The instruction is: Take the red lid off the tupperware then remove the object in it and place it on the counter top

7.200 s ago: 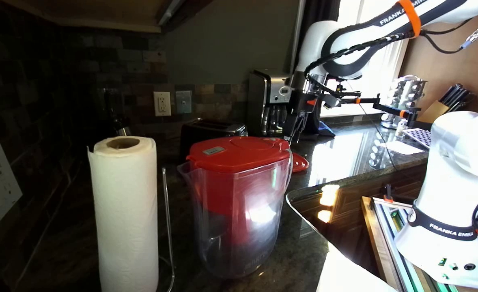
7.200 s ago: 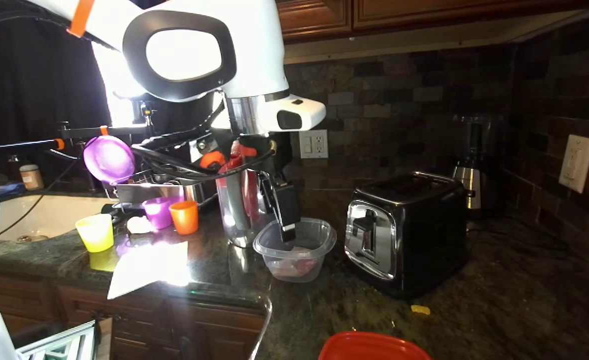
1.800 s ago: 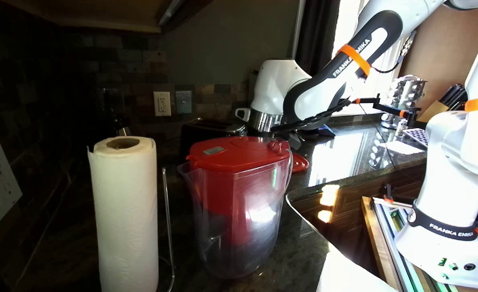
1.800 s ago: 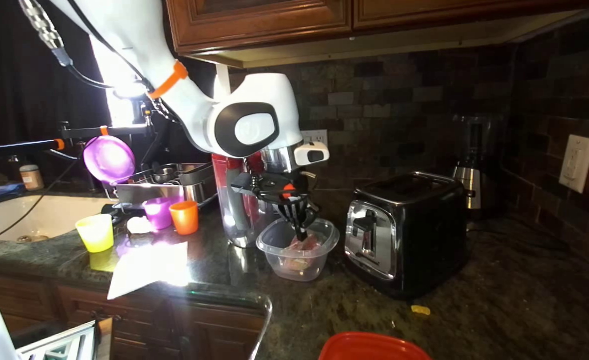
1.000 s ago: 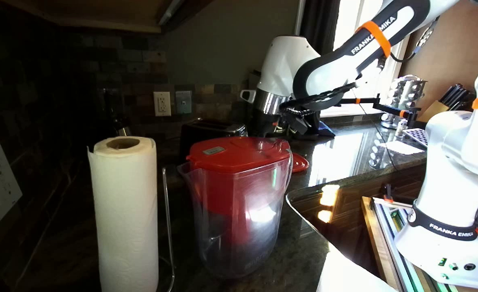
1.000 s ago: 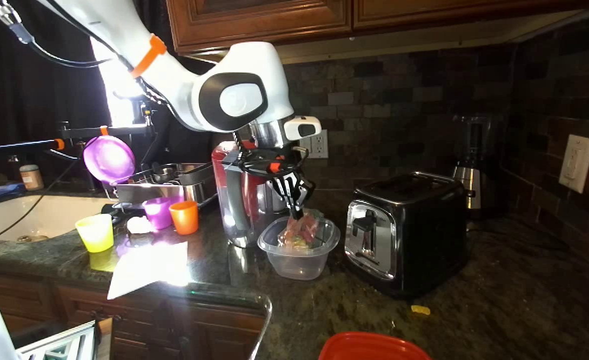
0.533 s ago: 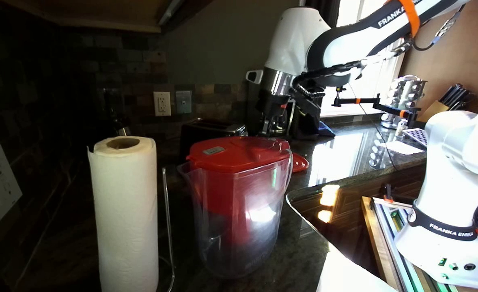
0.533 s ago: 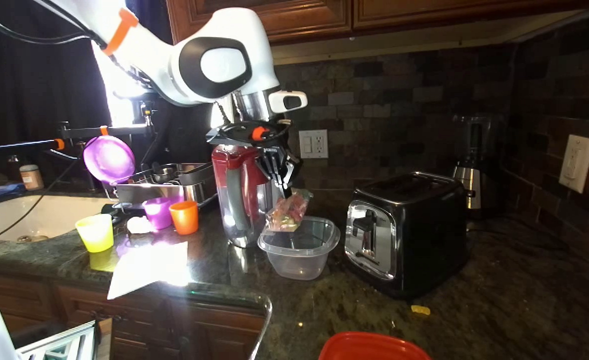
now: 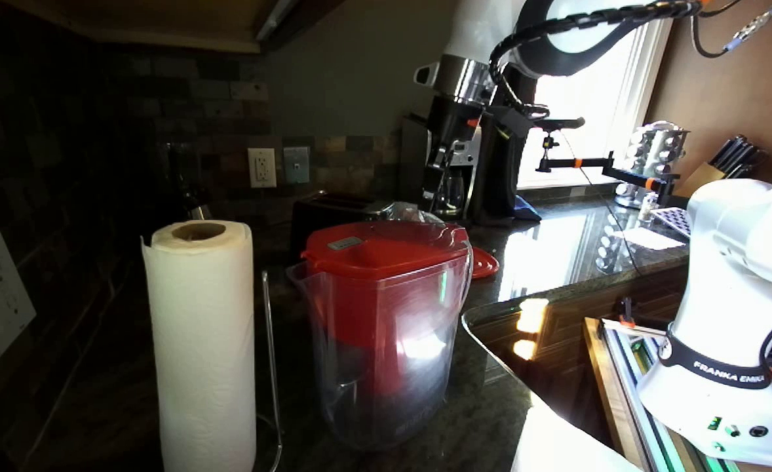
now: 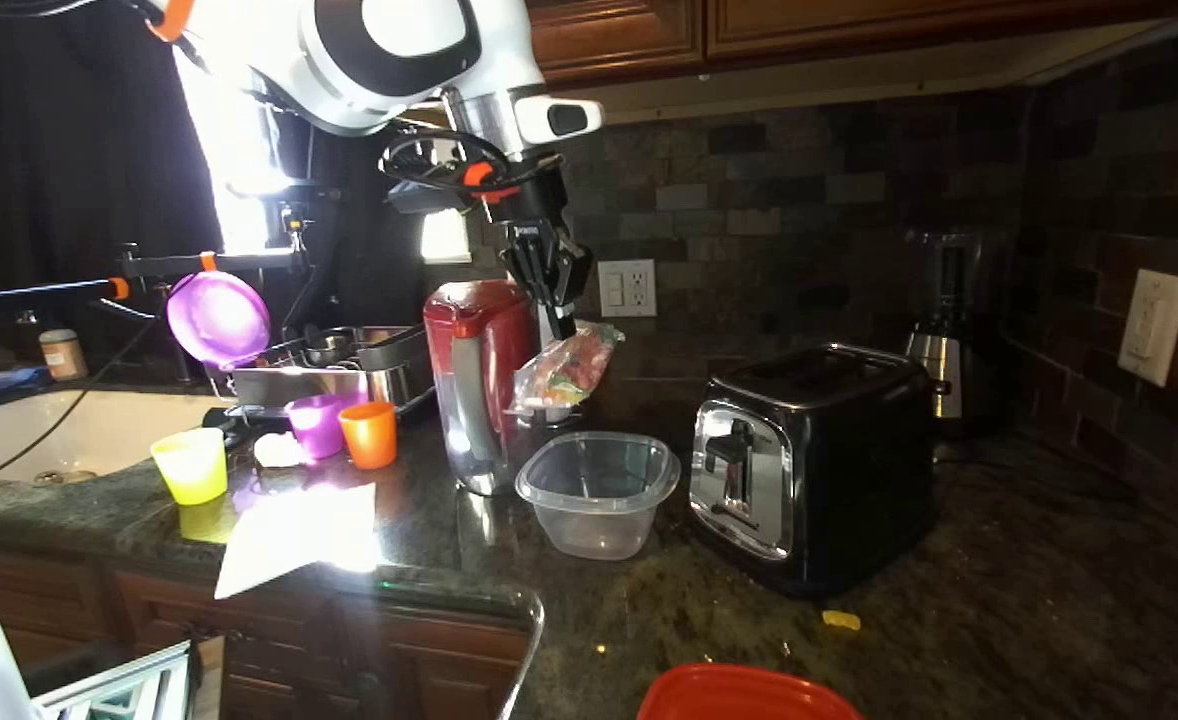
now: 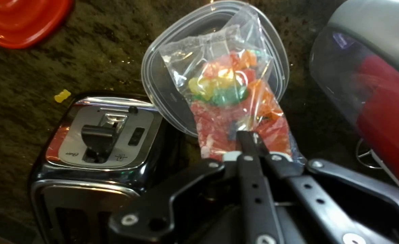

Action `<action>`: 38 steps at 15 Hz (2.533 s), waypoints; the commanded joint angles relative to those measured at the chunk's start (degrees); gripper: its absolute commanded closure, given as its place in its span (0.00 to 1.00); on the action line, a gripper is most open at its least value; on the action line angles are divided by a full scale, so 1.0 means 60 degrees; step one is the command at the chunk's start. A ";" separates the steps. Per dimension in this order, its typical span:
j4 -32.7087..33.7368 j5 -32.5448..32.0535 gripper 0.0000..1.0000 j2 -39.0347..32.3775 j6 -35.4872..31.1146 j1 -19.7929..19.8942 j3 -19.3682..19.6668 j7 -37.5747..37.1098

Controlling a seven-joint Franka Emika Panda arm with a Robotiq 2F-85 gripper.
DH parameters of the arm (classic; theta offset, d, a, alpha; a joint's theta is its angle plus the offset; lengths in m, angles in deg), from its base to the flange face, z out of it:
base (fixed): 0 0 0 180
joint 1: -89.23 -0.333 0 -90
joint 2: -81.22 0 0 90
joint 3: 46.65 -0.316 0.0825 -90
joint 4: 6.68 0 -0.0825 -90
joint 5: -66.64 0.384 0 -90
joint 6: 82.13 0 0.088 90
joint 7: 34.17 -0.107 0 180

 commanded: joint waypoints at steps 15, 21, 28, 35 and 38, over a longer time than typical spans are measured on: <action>-0.0539 0.0876 1.00 0.0254 0.0481 0.1857 0.1263 -0.2031; -0.0951 0.0759 1.00 -0.0219 0.0167 0.2285 0.1593 -0.1868; -0.1478 0.1016 1.00 -0.1475 -0.1405 0.2128 0.1724 -0.1464; -0.1574 0.0954 1.00 -0.2533 -0.2211 0.1967 0.1603 -0.1451; -0.1530 0.1028 1.00 -0.2793 -0.2383 0.1920 0.1625 -0.1367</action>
